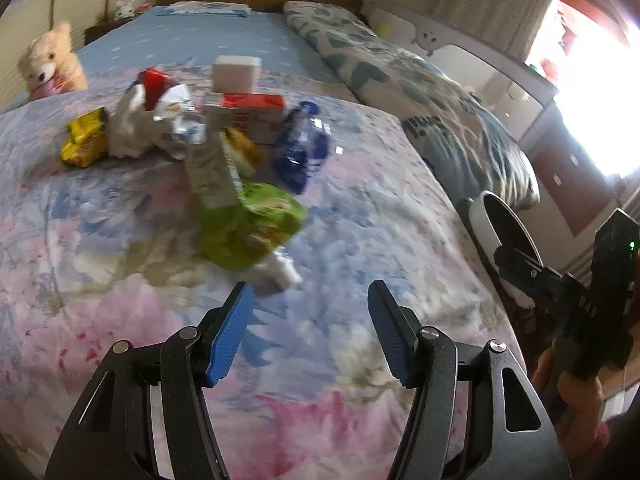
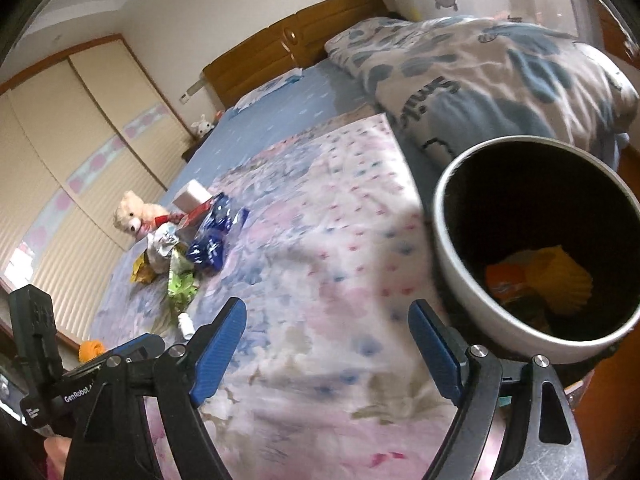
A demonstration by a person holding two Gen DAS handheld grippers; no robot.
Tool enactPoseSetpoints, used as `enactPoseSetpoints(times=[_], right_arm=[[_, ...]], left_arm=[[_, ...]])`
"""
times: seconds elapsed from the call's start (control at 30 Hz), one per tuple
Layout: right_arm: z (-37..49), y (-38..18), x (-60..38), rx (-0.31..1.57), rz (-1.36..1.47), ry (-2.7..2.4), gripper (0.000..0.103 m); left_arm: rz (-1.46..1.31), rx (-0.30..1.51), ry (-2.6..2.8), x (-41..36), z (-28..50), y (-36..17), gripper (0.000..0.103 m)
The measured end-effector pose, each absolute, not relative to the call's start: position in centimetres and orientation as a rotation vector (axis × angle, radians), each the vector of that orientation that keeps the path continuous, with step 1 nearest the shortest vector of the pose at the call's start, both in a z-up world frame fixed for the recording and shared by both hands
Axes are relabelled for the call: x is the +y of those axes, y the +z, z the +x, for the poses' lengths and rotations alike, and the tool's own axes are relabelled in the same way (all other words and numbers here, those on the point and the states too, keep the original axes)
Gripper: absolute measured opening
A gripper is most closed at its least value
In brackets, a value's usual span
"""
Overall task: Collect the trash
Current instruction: 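Move both open tools back toward the trash pile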
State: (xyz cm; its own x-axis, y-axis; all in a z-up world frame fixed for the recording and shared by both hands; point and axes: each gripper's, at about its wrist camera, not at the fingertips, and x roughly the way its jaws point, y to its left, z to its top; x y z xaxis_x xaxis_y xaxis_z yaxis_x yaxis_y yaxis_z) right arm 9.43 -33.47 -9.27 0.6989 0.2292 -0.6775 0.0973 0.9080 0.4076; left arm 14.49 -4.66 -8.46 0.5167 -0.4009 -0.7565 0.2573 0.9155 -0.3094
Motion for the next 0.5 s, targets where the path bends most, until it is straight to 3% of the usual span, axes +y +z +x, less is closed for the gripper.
enactPoseSetpoints(times=[0.5], right_arm=[[14.2,-9.9,-28.8,0.832,0.417,0.162,0.085]], left_arm=[[-0.233,0.971,-0.338,-1.2,17.6,-9.0,0.06]])
